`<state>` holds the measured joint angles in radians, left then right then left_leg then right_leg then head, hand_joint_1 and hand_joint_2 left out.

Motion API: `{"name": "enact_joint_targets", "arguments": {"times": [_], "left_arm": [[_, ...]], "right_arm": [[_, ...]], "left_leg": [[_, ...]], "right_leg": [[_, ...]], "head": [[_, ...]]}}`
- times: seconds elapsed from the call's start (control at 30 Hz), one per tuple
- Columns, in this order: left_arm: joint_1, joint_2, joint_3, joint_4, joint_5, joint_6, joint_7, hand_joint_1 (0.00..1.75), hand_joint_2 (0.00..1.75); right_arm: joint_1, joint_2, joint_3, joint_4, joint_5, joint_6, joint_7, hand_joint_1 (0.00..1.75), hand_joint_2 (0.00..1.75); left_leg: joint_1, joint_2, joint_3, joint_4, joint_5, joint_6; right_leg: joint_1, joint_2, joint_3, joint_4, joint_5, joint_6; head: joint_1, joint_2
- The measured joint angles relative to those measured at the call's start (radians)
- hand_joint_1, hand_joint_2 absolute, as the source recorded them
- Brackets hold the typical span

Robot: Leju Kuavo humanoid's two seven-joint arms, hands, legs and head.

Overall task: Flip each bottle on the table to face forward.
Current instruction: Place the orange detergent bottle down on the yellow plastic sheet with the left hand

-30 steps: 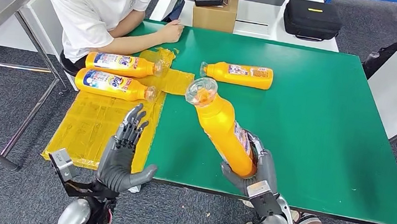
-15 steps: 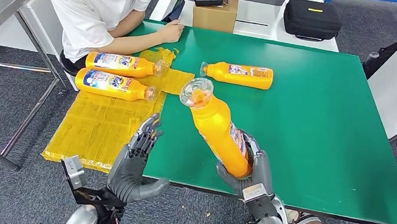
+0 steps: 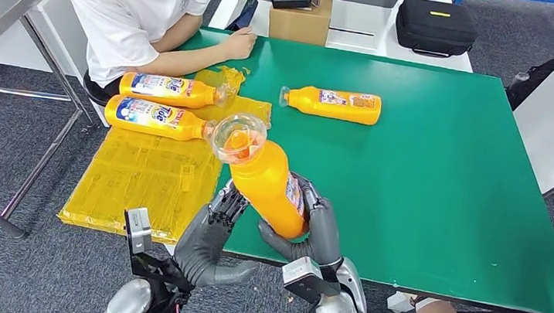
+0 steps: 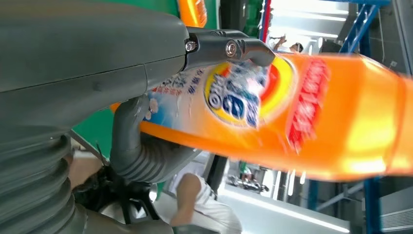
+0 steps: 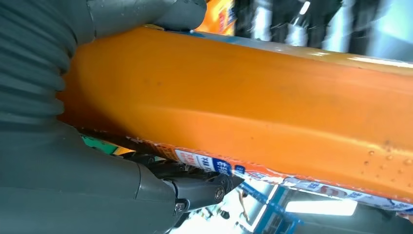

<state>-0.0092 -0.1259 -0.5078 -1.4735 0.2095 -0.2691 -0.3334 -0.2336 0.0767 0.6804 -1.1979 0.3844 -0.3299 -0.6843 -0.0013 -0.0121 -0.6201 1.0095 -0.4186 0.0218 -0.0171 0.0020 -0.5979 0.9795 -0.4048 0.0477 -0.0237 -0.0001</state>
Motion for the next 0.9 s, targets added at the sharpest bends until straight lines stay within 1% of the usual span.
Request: {"name": "enact_joint_targets", "arguments": {"times": [0.13,0.2,0.33,0.43,0.57,0.63,0.7,0.77,0.8,0.83,0.9], "left_arm": [[-0.011,0.001,0.000,0.026,0.030,0.009,-0.016,0.00,1.75],[-0.017,0.003,0.000,0.027,0.026,0.023,-0.017,0.00,1.75],[-0.042,0.006,0.004,0.034,0.023,0.068,0.009,0.00,1.75],[-0.052,0.005,0.007,0.040,-0.004,0.118,0.001,0.00,1.75],[-0.059,0.005,0.009,0.031,-0.096,0.203,-0.048,0.00,1.75],[-0.061,0.005,0.010,0.023,-0.111,0.224,-0.056,0.02,1.75],[-0.062,0.005,0.010,0.016,-0.103,0.224,-0.056,0.89,1.75],[-0.062,0.005,0.011,0.010,-0.079,0.212,-0.057,1.75,1.75],[-0.062,0.005,0.012,0.009,-0.060,0.201,-0.058,1.75,1.75],[-0.061,0.005,0.013,0.007,-0.037,0.184,-0.060,1.75,1.75],[-0.060,0.005,0.015,0.004,0.010,0.152,-0.062,1.75,1.75]], "right_arm": [[-0.025,-0.011,0.072,0.019,-0.046,-0.016,-0.001,1.75,1.75],[-0.032,-0.016,0.101,0.026,-0.042,-0.017,-0.006,1.75,1.75],[-0.035,-0.023,0.174,0.035,-0.017,-0.030,-0.014,1.75,1.75],[-0.038,-0.024,0.198,0.040,-0.014,-0.034,-0.013,1.75,1.75],[-0.049,-0.023,0.209,0.044,-0.009,-0.028,-0.010,1.75,1.75],[-0.056,-0.023,0.213,0.046,-0.008,-0.026,-0.008,1.75,1.75],[-0.062,-0.023,0.215,0.047,-0.008,-0.025,-0.007,1.75,1.75],[-0.064,-0.023,0.216,0.048,-0.007,-0.025,-0.006,1.54,1.75],[-0.065,-0.023,0.216,0.048,-0.007,-0.024,-0.006,1.16,1.75],[-0.065,-0.023,0.216,0.048,-0.004,-0.024,-0.005,0.72,1.75],[-0.066,-0.022,0.216,0.050,0.011,-0.024,-0.006,0.06,1.75]], "left_leg": [[0.000,0.000,0.000,0.000,0.000,0.000],[0.000,0.000,0.000,0.000,0.000,0.000],[0.000,0.000,-0.001,0.000,0.000,0.000],[0.000,0.001,-0.001,0.000,0.000,0.000],[0.000,0.001,-0.001,0.000,0.000,0.000],[0.000,0.001,-0.001,0.000,0.000,0.000],[0.000,0.001,-0.001,0.000,0.000,0.000],[0.000,0.001,-0.001,0.000,0.000,0.000],[0.000,0.002,-0.001,0.000,0.000,0.000],[0.000,0.002,-0.001,0.000,0.000,0.000],[0.000,0.002,-0.001,0.000,0.000,0.000]], "right_leg": [[0.000,0.000,0.000,0.000,0.000,0.000],[0.000,0.000,-0.001,0.000,0.000,0.000],[0.000,0.000,-0.002,0.000,0.000,0.000],[0.000,0.000,-0.002,0.000,0.000,0.000],[0.000,0.000,-0.002,0.000,0.000,0.000],[0.000,0.000,-0.002,0.000,0.000,0.000],[0.000,0.000,-0.002,0.000,0.000,0.000],[0.000,0.000,-0.002,0.000,0.000,0.000],[0.000,0.000,-0.002,0.000,0.000,0.000],[0.000,0.001,-0.002,0.000,0.000,0.000],[0.000,0.001,-0.003,0.000,0.000,0.000]], "head": [[0.000,0.000],[0.000,0.000],[0.000,0.000],[0.000,0.000],[0.000,0.000],[0.000,0.000],[0.000,0.000],[0.000,0.000],[0.000,0.000],[0.000,0.000],[0.000,0.000]]}}
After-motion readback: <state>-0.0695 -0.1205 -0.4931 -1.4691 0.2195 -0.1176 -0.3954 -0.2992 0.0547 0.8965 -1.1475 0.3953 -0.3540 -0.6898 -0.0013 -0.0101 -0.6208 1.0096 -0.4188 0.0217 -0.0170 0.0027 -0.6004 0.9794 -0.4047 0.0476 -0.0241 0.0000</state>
